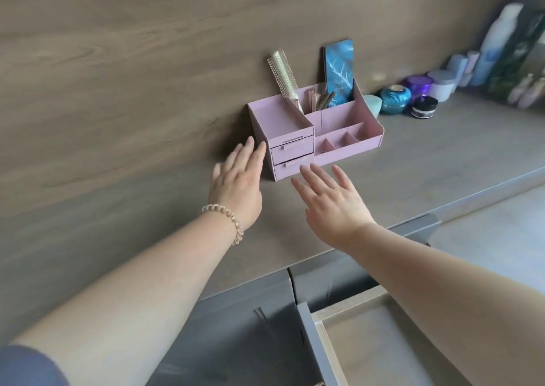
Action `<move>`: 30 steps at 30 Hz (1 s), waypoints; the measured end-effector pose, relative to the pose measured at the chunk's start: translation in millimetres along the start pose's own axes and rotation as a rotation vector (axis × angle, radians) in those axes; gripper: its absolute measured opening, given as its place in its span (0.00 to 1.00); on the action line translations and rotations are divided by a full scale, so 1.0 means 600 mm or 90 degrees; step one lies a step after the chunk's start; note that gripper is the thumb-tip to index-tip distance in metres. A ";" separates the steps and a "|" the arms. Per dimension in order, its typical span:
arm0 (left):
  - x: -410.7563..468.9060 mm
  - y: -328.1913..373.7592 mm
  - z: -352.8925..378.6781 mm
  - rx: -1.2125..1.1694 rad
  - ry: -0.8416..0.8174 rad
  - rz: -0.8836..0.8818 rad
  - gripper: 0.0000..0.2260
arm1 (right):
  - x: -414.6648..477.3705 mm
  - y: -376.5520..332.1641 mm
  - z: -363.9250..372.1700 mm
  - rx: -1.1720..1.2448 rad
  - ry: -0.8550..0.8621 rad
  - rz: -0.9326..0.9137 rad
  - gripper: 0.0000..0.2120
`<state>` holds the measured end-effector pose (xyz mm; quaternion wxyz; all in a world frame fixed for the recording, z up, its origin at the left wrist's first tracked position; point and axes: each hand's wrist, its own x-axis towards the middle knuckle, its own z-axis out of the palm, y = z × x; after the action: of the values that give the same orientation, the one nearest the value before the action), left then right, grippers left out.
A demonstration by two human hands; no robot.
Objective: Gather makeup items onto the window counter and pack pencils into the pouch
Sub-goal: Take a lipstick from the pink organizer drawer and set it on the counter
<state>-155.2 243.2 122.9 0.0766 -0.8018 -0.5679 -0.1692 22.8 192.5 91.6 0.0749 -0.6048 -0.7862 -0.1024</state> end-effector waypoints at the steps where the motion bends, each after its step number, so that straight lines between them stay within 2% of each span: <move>1: 0.012 -0.001 0.015 -0.007 0.009 0.000 0.34 | 0.012 0.003 0.010 0.009 -0.015 0.008 0.29; 6: 0.041 -0.006 0.074 -0.033 0.073 0.039 0.35 | 0.059 0.009 0.050 -0.038 -0.007 -0.005 0.29; 9: 0.059 -0.018 0.094 -0.037 0.089 0.088 0.32 | 0.082 0.013 0.062 -0.062 0.024 -0.015 0.30; 15: 0.082 -0.019 0.098 -0.046 0.155 0.098 0.26 | 0.119 0.011 0.074 -0.051 0.088 0.019 0.30; 16: 0.084 -0.022 0.098 -0.040 0.158 0.101 0.26 | 0.124 0.007 0.077 -0.057 0.097 0.030 0.29; 19: 0.084 -0.028 0.099 -0.015 0.155 0.113 0.26 | 0.131 -0.003 0.081 -0.093 0.162 0.055 0.16; 20: 0.082 -0.027 0.100 -0.007 0.151 0.115 0.26 | 0.132 -0.005 0.080 -0.102 0.178 0.067 0.14; 26: 0.085 -0.025 0.105 0.001 0.140 0.108 0.24 | 0.139 -0.014 0.088 -0.121 0.215 0.091 0.09; 30: 0.083 -0.024 0.109 0.006 0.147 0.109 0.25 | 0.123 -0.006 0.087 -0.099 0.249 0.101 0.10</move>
<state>-141.9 313.0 78.9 0.1592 -0.8221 -0.4859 -0.2504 0.7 273.7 58.5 0.1869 -0.6375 -0.6963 -0.2718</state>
